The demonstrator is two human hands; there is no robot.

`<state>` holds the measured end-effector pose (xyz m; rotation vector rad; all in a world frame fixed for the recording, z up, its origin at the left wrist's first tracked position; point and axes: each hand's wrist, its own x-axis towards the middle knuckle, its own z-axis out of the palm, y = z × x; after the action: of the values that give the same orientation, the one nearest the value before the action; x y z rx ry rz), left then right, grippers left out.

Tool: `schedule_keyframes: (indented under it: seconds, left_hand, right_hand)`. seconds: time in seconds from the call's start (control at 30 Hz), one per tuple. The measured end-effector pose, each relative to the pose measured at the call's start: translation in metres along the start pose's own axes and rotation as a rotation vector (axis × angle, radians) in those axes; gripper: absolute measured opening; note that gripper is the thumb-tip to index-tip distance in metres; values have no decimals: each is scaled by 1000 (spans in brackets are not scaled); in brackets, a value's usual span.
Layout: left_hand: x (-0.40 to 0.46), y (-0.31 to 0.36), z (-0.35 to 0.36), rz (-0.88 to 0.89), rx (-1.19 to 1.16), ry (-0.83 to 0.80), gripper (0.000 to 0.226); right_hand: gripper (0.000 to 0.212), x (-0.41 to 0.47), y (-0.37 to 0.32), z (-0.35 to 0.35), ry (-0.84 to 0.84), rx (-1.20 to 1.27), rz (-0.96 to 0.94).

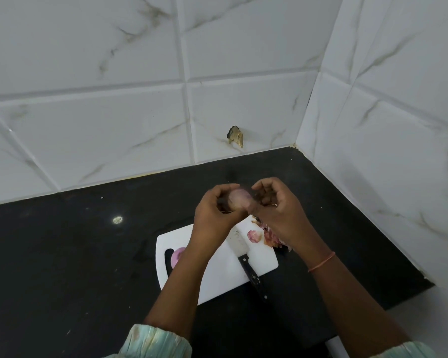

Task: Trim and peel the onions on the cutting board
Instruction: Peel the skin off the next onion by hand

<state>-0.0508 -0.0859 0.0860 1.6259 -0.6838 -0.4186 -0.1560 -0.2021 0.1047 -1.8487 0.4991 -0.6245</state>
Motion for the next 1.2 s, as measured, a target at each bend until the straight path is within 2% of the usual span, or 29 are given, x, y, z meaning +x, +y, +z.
schedule_keyframes:
  seconds: [0.07, 0.17, 0.33, 0.5, 0.73, 0.87, 1.03, 1.13, 1.2]
  left_hand:
    - [0, 0, 2, 82, 79, 58, 48]
    - [-1, 0, 4, 158, 127, 92, 49]
    - [1, 0, 0, 104, 90, 72, 54]
    - [-1, 5, -3, -70, -203, -59, 54]
    - [-3, 3, -3, -218, -380, -156, 51]
    - [-1, 5, -3, -331, -810, -217, 42]
    - [2, 4, -2, -381, -1123, -252, 38]
    - [3, 2, -4, -383, -1067, -268, 43]
    - [3, 0, -4, -392, -1017, -259, 41]
  right_hand:
    - [34, 0, 2, 4, 23, -37, 8]
    - [28, -1, 5, 5, 85, -12, 22]
    - [6, 1, 13, -1, 131, 11, 92]
    - [10, -1, 8, -2, 232, 92, 103]
    - [11, -1, 11, -1, 326, 96, 64]
    - [10, 1, 20, -6, 420, 79, 90]
    - [14, 2, 64, -15, 448, -253, 158]
    - [11, -2, 89, -20, 389, -376, 202]
    - [20, -3, 94, -18, 287, -510, 198]
